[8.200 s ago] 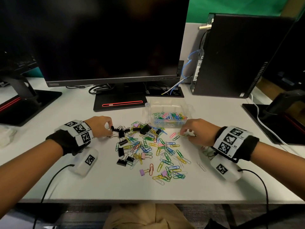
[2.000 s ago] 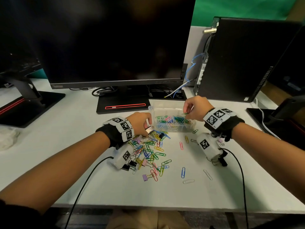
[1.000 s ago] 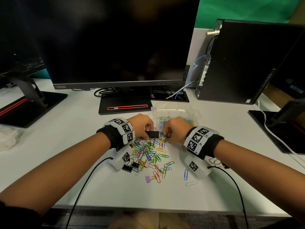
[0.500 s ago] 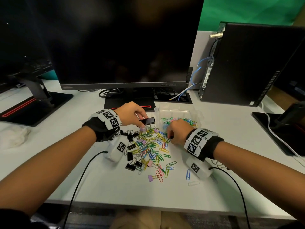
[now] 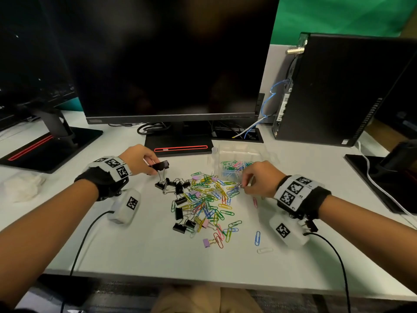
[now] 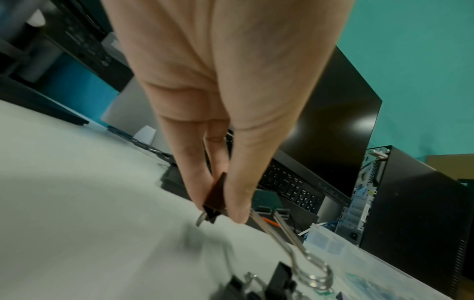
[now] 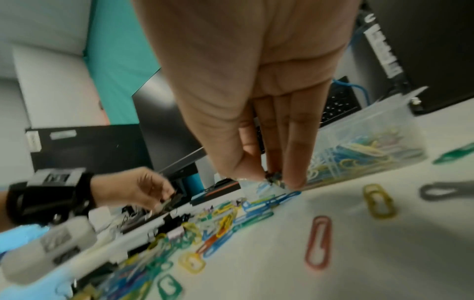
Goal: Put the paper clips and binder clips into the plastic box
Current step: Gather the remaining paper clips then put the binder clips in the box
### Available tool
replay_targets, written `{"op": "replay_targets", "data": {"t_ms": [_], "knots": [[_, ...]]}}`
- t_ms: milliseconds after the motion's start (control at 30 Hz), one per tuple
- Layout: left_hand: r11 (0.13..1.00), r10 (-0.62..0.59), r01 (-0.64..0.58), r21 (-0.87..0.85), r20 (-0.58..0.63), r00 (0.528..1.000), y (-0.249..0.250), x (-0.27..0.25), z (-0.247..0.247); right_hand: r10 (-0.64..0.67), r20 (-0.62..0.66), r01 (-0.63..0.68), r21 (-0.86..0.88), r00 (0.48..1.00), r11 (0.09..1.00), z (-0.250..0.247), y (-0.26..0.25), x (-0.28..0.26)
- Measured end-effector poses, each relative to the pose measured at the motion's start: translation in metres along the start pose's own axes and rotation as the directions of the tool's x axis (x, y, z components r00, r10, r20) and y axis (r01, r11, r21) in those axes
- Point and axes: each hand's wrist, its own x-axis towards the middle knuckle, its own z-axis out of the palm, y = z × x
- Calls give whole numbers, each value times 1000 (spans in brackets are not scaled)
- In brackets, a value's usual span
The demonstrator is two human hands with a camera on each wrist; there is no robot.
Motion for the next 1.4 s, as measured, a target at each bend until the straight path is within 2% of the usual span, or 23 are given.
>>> {"op": "replay_targets", "data": {"t_ms": [100,267,433,600,800,900,1033,1133,1233,1333,1400], "knots": [[1000,4,-4,2,21,1000,-7,-1,5,25,-8,-25,26,1000,999,-11,11,-12],[996,73,-76,50,67,995,-6,-8,6,37,65,-37,-1,997,999,-5,23,-23],[988,102,-115,100,122,987,-11,-15,2,44,-3,-44,7,999,999,-16,33,-30],[983,107,-133,125,196,975,-14,-23,4,150,-111,-159,-71,982,985,-36,68,-34],[976,99,-136,167,214,972,-11,-22,7,315,-130,-334,-163,940,928,-28,96,-32],[965,92,-140,220,217,972,-5,-21,6,333,-109,-348,-168,937,922,-23,99,-29],[946,169,-214,242,195,966,17,-24,6,340,-61,-345,-193,938,918,-22,98,-27],[938,248,-282,202,179,952,40,-26,12,309,-80,-319,-220,948,922,-24,88,-26],[923,309,-344,175,199,930,65,-22,26,216,-75,-228,-234,973,945,-24,64,-23],[935,254,-300,187,235,938,81,-15,42,43,-28,-48,-184,999,982,-16,29,-20],[949,210,-259,181,249,945,86,-12,49,-66,14,68,-144,998,987,-9,8,-15]]}}
